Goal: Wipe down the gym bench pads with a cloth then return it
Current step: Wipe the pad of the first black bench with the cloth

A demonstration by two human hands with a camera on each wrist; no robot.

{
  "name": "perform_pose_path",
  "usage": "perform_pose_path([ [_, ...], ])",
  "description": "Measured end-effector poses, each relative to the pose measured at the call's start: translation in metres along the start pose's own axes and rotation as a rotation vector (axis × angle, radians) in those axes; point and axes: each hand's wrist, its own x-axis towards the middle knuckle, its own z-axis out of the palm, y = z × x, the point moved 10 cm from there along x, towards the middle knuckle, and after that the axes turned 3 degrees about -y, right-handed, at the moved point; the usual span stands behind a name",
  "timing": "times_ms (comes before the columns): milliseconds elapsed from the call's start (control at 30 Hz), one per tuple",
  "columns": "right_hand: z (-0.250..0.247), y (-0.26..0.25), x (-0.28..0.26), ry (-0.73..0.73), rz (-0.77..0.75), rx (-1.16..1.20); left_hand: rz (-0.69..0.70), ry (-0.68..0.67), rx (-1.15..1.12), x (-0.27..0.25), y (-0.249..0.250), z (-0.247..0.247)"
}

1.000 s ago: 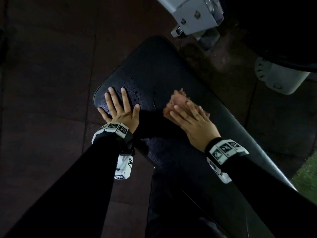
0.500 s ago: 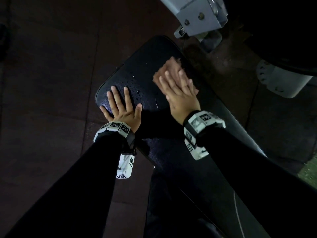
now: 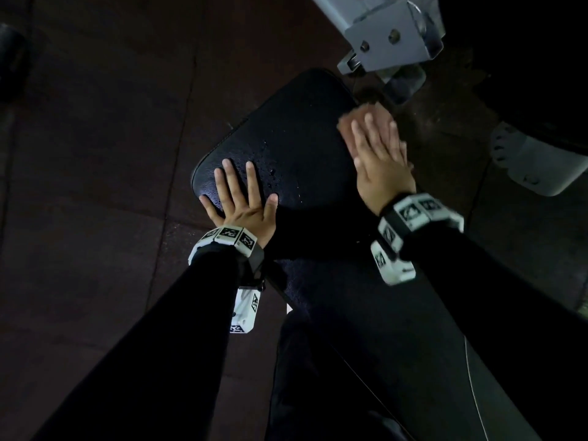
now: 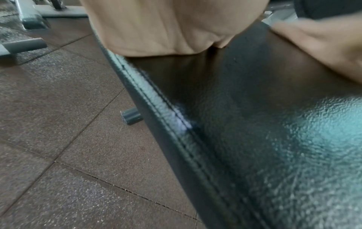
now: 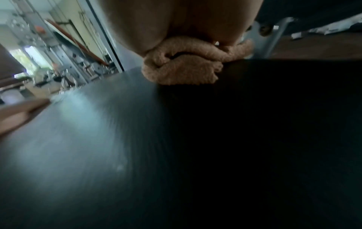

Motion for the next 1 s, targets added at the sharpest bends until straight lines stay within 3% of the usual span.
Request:
perform_pose_path([
  [167,-0.017,-0.057,0.058,-0.009,-0.056,0.002,0.004,0.01,0.013,0.001,-0.003,0.002],
  [333,0.004,-0.1,0.03,0.0,-0.214,-0.087,0.01,0.022,0.008,0.002,-0.004,0.002],
  [467,0.033,-0.087,-0.019,-0.054,-0.314,-0.108,0.0,0.004,0.006,0.003,-0.005,0.003],
  [667,0.014,-0.031,-0.01,0.02,-0.132,-0.09,0.018,0.024,0.002,0.002,-0.004,0.002],
  [833,0.01,-0.059,0.016,0.014,-0.074,-0.08,0.014,0.07,0.016,0.002,-0.004,0.0],
  [1000,0.032,-0.092,-0.019,-0.075,-0.228,-0.01,-0.002,0.089,0.015,0.002,-0.005,-0.001],
])
